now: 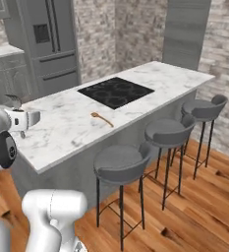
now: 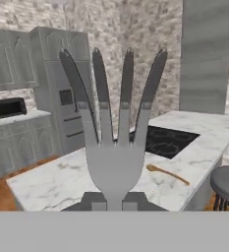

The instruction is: Pick up the metallic utensils from the counter and place them in the open drawer. Make sure not to pick up any wooden utensils.

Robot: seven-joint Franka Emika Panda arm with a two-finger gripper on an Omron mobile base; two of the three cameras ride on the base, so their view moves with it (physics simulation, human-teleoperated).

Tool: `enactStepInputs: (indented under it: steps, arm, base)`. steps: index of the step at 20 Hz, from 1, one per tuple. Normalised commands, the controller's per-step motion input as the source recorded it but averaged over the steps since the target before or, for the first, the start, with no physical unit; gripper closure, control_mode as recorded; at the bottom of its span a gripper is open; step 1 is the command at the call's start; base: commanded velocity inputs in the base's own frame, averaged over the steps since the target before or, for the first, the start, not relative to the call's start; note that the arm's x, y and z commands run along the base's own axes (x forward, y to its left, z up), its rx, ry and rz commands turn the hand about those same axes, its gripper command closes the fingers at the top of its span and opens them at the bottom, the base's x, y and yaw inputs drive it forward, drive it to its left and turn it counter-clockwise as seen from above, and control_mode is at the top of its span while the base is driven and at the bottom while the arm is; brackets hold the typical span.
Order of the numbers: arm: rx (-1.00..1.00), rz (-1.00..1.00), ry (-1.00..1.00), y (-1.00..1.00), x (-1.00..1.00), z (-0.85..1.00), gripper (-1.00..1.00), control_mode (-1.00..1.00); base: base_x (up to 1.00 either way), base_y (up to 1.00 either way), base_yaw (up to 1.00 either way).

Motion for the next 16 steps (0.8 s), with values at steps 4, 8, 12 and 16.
enactStepInputs:
  steps: [4,8,12,16]
  arm:
    - [0.00,0.00,0.00,0.00,0.00,0.00,1.00,1.00]
    - [0.00,0.00,0.00,0.00,0.00,0.00,1.00,1.00]
    - [0.00,0.00,0.00,0.00,0.00,0.00,1.00,1.00]
    - [0.00,0.00,0.00,0.00,0.00,0.00,1.00,1.00]
  base:
    - [-1.00,0.47,-0.33]
    - [-1.00,0.06,-0.40]
    - [-1.00,0.01,-0.46]
    - [-0.70,-0.78,-0.42]
